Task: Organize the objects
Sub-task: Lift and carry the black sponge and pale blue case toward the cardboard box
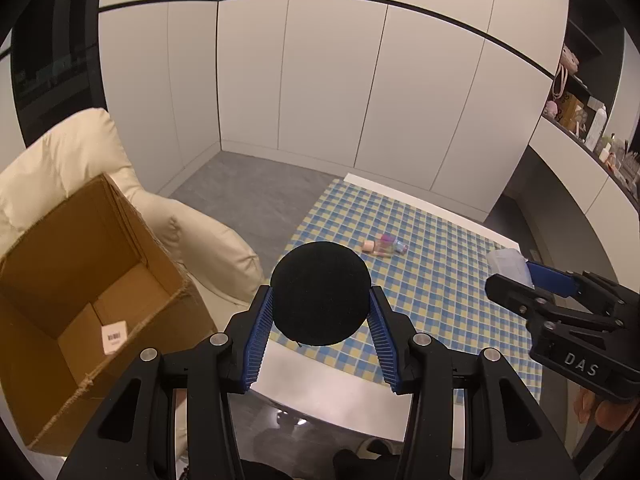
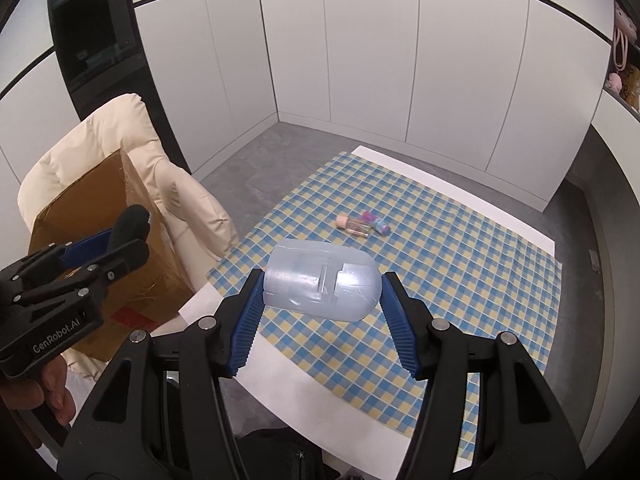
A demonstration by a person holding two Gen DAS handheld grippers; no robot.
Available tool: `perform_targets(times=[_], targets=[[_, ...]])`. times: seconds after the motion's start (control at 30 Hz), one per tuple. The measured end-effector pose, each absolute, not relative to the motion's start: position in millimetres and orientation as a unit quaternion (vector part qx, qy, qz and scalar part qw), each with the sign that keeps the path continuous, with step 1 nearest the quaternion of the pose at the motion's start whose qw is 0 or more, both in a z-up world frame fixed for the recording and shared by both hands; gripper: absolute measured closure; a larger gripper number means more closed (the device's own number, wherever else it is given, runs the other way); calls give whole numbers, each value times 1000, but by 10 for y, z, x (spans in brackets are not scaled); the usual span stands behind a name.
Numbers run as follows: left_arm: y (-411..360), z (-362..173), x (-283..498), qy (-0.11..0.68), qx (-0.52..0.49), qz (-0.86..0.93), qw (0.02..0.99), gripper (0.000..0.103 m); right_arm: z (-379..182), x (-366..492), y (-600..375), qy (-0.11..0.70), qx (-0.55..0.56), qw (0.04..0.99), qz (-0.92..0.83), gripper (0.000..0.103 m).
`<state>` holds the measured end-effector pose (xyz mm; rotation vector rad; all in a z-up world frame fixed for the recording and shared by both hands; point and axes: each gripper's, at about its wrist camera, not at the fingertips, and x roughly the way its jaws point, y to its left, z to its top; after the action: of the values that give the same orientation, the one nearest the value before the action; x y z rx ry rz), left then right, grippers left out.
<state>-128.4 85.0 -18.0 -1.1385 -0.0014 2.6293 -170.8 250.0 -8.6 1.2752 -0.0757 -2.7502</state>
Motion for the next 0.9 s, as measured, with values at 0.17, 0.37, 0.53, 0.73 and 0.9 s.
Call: perform_targets(times=[0.17, 0.37, 0.53, 0.73, 0.9], targets=[[782, -168, -1261, 2, -390, 911, 132, 56, -83, -1749, 2428, -31, 419, 63, -905, 43], [660, -148, -1254, -3, -386, 914, 121, 56, -72, -1790, 2294, -31, 417, 71, -906, 43], [555, -139, -1271, -7, -386, 916, 111, 56, -67, -1827, 2176, -29, 414, 75, -907, 43], [384, -139, -1291, -16, -385, 918, 97, 56, -52, -1851, 2030, -26, 412, 80, -907, 43], [250, -142, -1275, -21, -385, 919, 84, 56, -36, -1877, 1900, -21, 410, 89, -907, 43]])
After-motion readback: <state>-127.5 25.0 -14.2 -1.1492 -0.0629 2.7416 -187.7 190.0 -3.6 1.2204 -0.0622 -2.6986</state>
